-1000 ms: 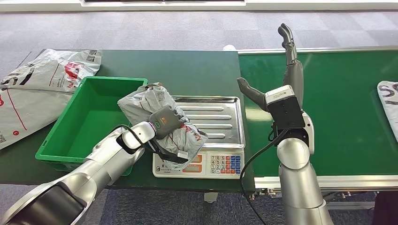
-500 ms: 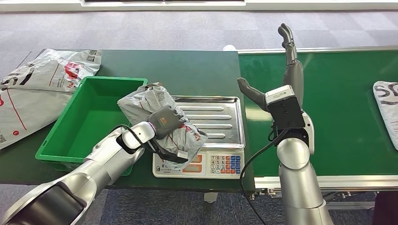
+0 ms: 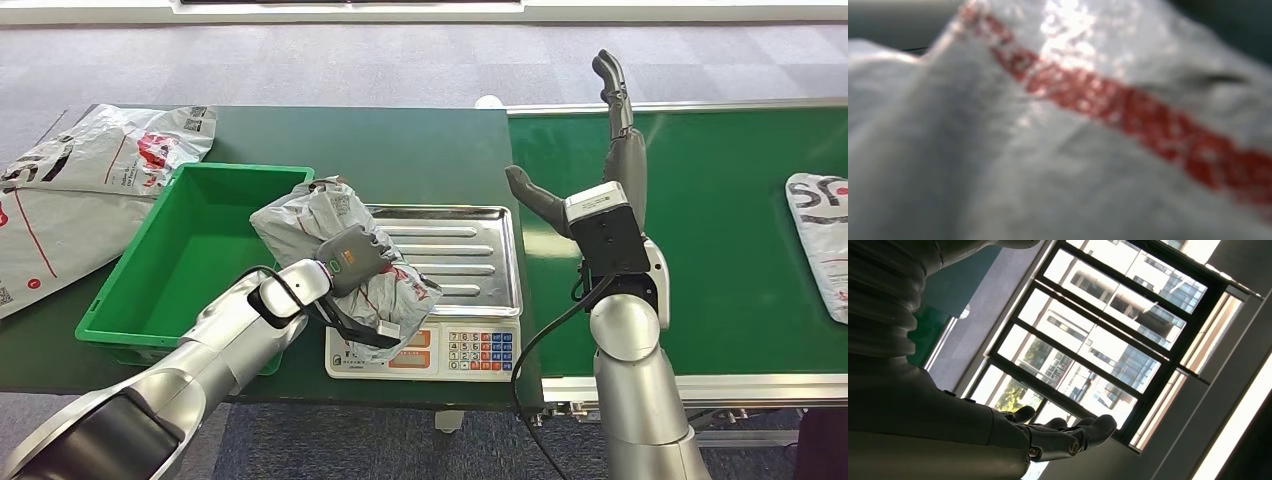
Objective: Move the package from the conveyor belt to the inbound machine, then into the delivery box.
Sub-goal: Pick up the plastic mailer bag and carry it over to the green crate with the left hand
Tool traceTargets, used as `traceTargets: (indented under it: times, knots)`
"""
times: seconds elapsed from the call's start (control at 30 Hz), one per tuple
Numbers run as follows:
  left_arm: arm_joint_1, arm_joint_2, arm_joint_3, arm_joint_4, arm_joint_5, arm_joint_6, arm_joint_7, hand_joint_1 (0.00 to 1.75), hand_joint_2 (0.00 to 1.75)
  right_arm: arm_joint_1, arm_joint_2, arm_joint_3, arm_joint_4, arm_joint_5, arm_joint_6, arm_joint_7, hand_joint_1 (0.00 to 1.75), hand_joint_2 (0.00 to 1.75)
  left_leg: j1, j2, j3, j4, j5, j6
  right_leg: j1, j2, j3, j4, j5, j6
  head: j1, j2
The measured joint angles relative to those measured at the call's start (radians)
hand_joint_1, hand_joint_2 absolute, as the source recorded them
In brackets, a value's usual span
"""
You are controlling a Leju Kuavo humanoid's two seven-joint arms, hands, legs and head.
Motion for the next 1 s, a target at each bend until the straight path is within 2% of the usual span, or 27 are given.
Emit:
traceTargets:
  times: [1.0]
  knots:
    - [0.000,0.000,0.000,0.001,0.000,0.000,0.000,1.75,1.75,0.000,0.000,0.000,0.000,0.000,0.000,0.000,0.00,1.75,0.000,0.000,0.000,0.000,0.000,0.000,0.000,0.000,0.000,0.000,0.000,0.000,0.000,0.000]
